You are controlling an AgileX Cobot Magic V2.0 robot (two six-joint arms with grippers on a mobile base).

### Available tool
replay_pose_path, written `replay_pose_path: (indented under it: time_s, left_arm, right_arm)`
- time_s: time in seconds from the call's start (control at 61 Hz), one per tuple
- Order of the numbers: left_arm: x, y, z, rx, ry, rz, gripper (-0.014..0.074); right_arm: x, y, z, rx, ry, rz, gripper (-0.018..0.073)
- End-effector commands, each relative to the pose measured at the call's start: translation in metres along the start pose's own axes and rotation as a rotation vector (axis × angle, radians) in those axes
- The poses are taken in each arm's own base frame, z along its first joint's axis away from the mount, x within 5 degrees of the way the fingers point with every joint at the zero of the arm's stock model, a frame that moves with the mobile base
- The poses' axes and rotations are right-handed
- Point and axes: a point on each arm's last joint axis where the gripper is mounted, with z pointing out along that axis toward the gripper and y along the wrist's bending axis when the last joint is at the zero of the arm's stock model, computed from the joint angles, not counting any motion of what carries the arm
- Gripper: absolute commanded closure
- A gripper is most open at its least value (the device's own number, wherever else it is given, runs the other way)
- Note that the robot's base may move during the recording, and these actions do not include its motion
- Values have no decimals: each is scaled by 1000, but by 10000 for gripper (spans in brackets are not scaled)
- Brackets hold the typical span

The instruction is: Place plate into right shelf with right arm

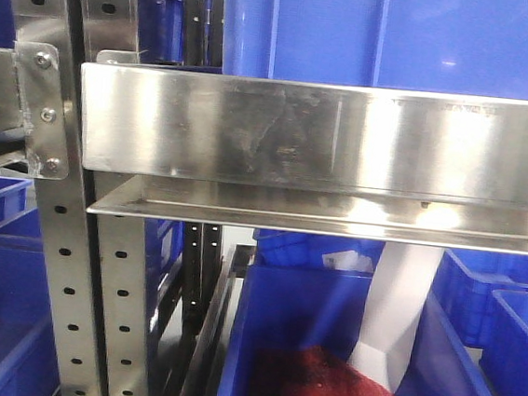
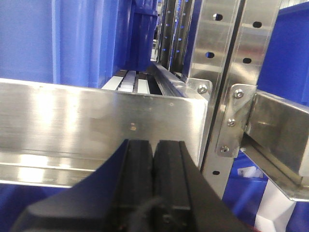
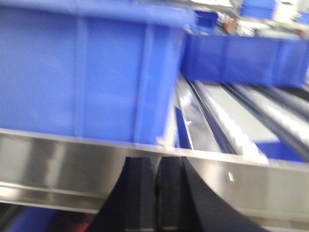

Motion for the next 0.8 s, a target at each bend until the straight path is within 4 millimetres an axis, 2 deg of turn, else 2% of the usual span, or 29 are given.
replay_pose_path:
  time_s: [0.0, 0.262, 0.787]
  left_arm:
    - [-6, -1, -1, 16, -90, -6, 643]
    - [-6, -1, -1, 16, -90, -6, 643]
    - [-6, -1, -1, 16, -90, -6, 643]
  right_arm:
    - [2, 0, 5, 32, -124, 17, 530]
    - [47, 1, 23, 40, -243, 29, 530]
    - [48, 1, 23, 40, -220, 36, 530]
